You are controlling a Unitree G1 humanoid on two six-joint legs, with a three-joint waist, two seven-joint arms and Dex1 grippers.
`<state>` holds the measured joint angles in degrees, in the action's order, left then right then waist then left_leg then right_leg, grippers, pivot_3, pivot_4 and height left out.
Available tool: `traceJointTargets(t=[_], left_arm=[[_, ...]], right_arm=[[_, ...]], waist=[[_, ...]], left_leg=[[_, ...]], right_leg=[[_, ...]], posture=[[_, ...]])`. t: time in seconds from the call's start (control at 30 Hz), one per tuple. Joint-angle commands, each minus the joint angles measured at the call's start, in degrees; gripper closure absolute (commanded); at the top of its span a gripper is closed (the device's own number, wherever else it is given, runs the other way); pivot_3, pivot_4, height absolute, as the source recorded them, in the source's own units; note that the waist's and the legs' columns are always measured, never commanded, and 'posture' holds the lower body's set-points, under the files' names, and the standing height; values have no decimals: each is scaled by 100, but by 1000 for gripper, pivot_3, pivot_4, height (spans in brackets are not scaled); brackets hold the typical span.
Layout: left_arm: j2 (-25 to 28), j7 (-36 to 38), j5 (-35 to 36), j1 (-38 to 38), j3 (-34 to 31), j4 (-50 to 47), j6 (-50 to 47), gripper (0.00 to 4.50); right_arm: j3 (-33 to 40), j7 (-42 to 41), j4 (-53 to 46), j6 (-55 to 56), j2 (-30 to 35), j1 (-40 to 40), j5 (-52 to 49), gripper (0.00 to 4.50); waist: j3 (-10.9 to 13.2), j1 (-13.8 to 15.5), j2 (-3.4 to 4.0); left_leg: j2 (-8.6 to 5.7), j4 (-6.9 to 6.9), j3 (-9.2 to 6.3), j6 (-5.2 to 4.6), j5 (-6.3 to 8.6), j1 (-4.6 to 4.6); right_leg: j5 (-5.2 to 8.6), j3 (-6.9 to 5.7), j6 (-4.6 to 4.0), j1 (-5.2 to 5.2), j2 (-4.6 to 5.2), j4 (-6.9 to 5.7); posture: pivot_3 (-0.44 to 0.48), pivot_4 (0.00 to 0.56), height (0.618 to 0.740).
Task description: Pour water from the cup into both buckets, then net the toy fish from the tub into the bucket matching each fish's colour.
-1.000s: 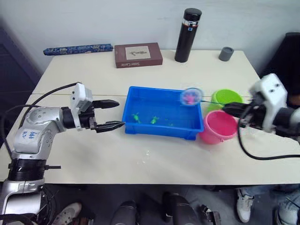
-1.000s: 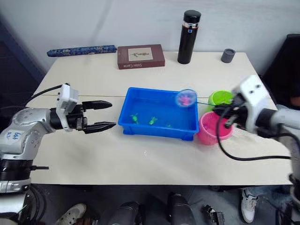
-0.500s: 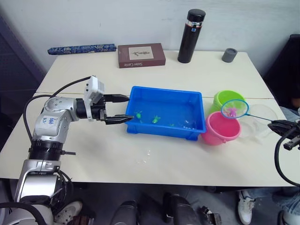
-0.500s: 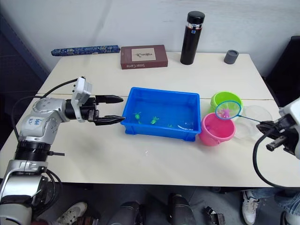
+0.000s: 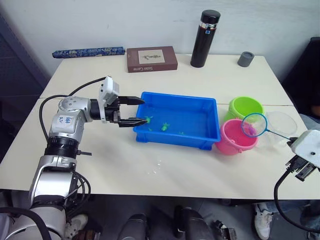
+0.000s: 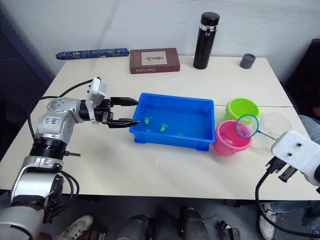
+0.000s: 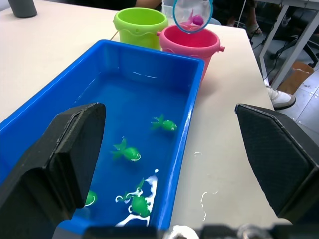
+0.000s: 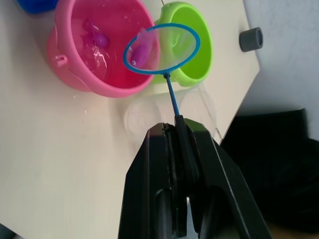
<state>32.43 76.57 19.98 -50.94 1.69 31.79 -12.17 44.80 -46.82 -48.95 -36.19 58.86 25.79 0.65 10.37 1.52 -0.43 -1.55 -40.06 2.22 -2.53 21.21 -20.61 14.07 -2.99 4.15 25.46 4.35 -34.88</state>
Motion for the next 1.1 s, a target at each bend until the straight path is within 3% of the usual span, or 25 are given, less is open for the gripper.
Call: traceJointTargets(t=[0.03,0.33,0.53,0.67,0.8,1.1], left_arm=[[4,101,-30,-132,-54,12,100,17],[-12,140,-41,-91,-78,-2,97,17],[98,31,20,124,-188,-272,3,17],[273,-159,93,492,-365,-709,-180,17],[498,-421,213,1090,-608,-1334,-460,17],[907,-1057,546,2406,-1256,-2689,-1055,17]], right_arm=[[31,-147,-31,873,194,251,792,4500],[104,-362,224,1810,61,-24,1248,4500],[-226,-418,339,1011,148,-1338,435,4500],[-1209,-406,686,406,398,-2624,-324,4500],[-2834,-505,1429,23,442,-3940,-639,4500],[-5290,-682,3464,940,-176,-5569,105,4500]], waist=[[0,-1,0],[0,-8,-1],[0,-35,-1],[0,-97,-1],[0,-149,-1],[0,-169,-1]], left_leg=[[0,0,0,0,0,0],[1,-2,2,0,0,2],[3,-5,2,0,-1,7],[7,-5,6,1,-1,12],[10,-3,-2,4,-2,15],[6,-2,-3,4,-2,9]], right_leg=[[0,0,0,0,-1,0],[0,2,0,-1,-3,-2],[0,4,0,-2,-2,-9],[0,10,-1,-2,-2,-11],[3,7,-5,-2,5,-10],[3,5,-6,1,13,-7]], posture=[[0,150,740],[0,150,740],[0,150,740],[0,150,740],[0,150,740],[0,150,740]])
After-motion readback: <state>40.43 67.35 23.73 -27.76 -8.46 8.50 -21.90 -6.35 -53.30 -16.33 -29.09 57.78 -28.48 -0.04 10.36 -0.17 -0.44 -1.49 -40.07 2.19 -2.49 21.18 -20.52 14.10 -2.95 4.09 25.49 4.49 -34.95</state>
